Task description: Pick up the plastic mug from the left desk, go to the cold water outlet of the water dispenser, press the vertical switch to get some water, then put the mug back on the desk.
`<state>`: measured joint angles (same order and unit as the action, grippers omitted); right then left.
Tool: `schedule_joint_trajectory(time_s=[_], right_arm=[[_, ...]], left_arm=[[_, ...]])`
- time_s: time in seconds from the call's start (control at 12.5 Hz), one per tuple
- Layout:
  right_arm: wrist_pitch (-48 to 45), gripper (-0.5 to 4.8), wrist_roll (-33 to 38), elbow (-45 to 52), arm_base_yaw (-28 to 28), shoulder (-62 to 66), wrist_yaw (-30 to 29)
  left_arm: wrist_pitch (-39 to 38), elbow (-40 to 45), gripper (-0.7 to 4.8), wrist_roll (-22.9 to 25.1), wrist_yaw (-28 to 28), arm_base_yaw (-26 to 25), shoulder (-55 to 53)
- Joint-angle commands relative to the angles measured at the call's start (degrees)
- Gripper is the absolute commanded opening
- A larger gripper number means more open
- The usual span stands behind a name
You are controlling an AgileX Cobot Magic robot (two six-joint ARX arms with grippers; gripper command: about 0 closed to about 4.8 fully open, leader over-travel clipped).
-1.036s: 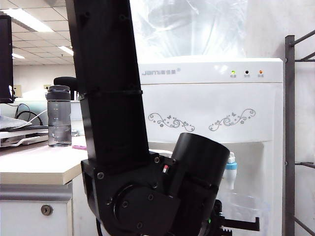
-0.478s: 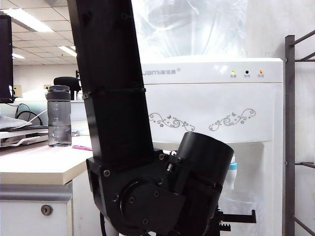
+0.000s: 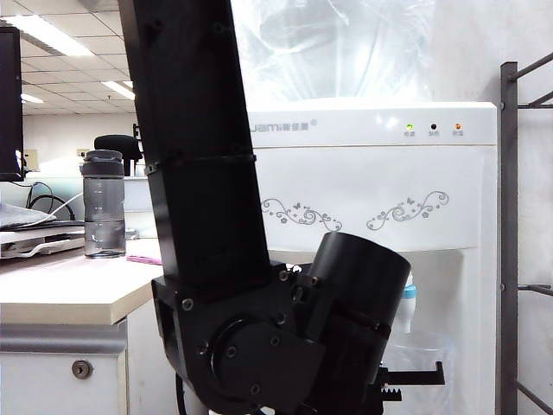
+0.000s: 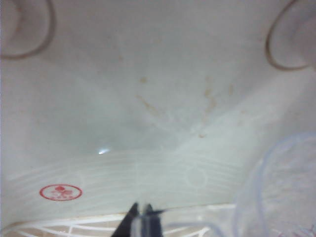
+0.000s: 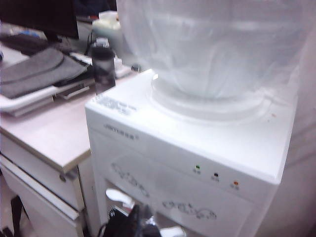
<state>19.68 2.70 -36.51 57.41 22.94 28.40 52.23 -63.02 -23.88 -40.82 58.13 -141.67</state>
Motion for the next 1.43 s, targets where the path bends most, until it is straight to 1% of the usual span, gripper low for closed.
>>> schedule_joint_trajectory(time_s=[0.08, 0.24, 0.32, 0.56, 0.64, 0.72, 0.96, 1.12, 1.28, 1.43], right_arm=[[3.7, -0.01, 0.1, 0.4, -0.1, 0.2, 0.0], [4.5, -0.01, 0.1, 2.0, -0.7, 0.2, -0.4], [4.3, -0.01, 0.1, 2.8, -1.1, 0.2, -1.6], [-0.8, -0.01, 0.3, 8.0, -4.0, 0.5, -7.0], [-2.3, -0.01, 0.3, 9.2, -4.8, 0.8, -7.9], [-5.2, -0.01, 0.3, 12.0, -7.8, 1.4, -10.2], [-7.3, -0.01, 0.3, 14.4, -14.3, 3.6, -16.2], [-14.4, -0.01, 0.3, 17.3, -20.2, 6.4, -24.0], [-19.0, -0.01, 0.3, 18.9, -25.4, 10.3, -30.3], [-21.5, -0.01, 0.3, 19.1, -29.9, 14.8, -34.2]], left_arm=[[1.3, -0.2, 0.03, -0.2, -1.6, 0.3, 0.2], [1.5, -0.2, 0.03, -0.2, -1.7, 0.4, 0.2], [1.6, -0.3, 0.03, -0.2, -1.9, 0.4, 0.2], [1.8, -0.3, 0.03, -0.4, -2.0, 0.4, 0.2], [1.8, -0.3, 0.03, -0.4, -2.0, 0.4, 0.2], [1.8, -0.3, 0.03, -0.6, -2.4, 0.4, 0.2], [1.7, -0.3, 0.03, -0.6, -3.0, 0.4, 0.2], [1.7, -0.4, 0.03, -0.6, -3.0, 0.4, 0.2], [1.7, -0.4, 0.03, -0.6, -3.0, 0.4, 0.2], [1.8, -0.4, 0.03, -0.6, -2.8, 0.4, 0.2]])
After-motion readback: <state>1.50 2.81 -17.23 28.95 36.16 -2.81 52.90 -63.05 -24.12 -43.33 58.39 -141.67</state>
